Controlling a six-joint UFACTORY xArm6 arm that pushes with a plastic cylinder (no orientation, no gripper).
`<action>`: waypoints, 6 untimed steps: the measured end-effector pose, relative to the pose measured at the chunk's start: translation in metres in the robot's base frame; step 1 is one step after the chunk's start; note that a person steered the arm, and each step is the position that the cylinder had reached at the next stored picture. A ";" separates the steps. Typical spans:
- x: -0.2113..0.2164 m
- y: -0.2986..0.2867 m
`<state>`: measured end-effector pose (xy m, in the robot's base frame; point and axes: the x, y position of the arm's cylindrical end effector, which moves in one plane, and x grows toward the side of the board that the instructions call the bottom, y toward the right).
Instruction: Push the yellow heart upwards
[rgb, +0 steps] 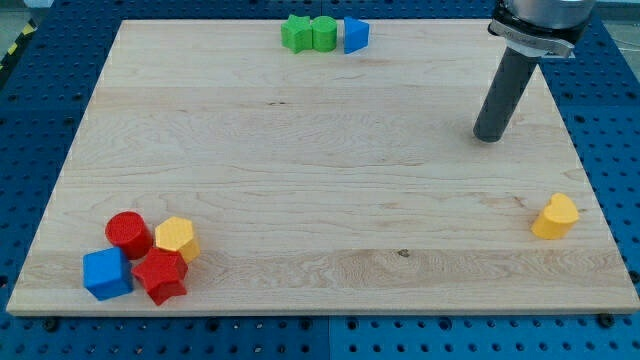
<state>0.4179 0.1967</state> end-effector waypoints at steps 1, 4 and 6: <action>0.018 0.014; 0.093 0.071; 0.138 0.095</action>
<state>0.5556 0.2917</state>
